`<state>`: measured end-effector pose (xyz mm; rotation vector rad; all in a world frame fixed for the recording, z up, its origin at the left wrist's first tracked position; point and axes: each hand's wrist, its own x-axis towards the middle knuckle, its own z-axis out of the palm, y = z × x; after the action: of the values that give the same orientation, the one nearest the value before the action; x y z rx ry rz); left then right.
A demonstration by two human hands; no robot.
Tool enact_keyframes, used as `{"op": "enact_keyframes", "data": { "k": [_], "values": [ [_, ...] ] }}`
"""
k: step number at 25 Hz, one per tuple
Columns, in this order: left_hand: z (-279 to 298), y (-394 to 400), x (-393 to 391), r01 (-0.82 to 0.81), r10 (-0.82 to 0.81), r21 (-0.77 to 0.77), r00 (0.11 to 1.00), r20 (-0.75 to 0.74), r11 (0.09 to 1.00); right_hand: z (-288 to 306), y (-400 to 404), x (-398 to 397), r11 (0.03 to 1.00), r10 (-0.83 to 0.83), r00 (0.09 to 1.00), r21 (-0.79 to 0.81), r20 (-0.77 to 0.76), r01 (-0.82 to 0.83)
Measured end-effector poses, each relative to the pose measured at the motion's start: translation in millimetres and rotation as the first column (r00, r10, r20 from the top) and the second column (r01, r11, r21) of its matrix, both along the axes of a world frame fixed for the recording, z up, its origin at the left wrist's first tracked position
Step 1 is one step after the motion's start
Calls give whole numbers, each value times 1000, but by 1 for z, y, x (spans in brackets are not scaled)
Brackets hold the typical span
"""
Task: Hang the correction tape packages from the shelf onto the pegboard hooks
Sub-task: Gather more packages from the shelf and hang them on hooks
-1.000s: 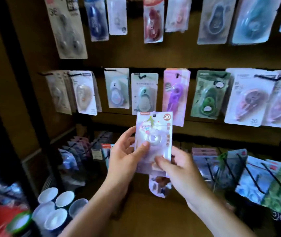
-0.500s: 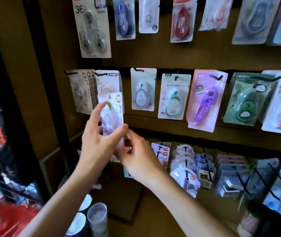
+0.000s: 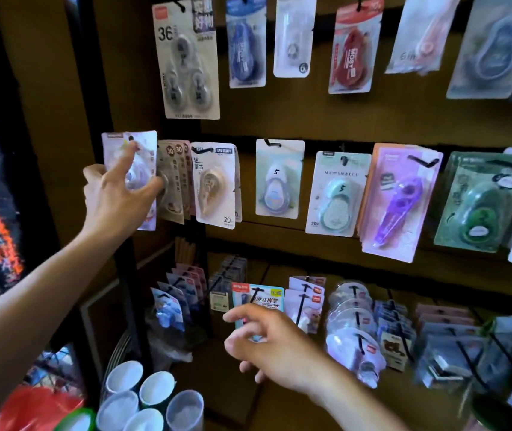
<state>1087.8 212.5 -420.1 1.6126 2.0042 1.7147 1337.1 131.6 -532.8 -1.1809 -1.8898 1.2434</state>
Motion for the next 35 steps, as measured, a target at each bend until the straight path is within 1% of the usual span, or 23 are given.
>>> {"op": "enact_keyframes", "data": {
  "k": [5,8,11,15,20,26,29,32,35],
  "values": [
    [-2,-3,1,16,-19,-54,998,-56,998,-6,-3,-4,999,31,999,-24,31,-30],
    [5,-2,7,15,-17,-69,999,-33,997,-6,-5,-1,998,38,999,-42,25,-37],
    [13,0,7,-30,30,-91,1000,-10,995,-8,-5,5,999,29,999,-47,20,-28],
    [15,3,3,-53,52,-117,999,-16,992,-12,-5,9,998,25,1000,-56,4,-25],
    [20,7,-15,33,-32,-107,999,10,994,-20,-5,9,995,35,999,-94,16,-33],
    [26,10,-16,57,-54,-142,998,21,988,-24,-3,11,990,42,999,-136,26,-38],
    [19,5,-21,58,-58,-181,998,7,982,-25,-5,9,994,28,999,-108,16,-26],
    [17,3,-19,46,-47,-210,999,0,977,-23,-5,2,1000,-3,1000,-9,-20,3],
    [23,2,-15,53,-52,-205,999,10,977,-18,-4,-3,998,-16,997,60,-75,21]
  ]
}}
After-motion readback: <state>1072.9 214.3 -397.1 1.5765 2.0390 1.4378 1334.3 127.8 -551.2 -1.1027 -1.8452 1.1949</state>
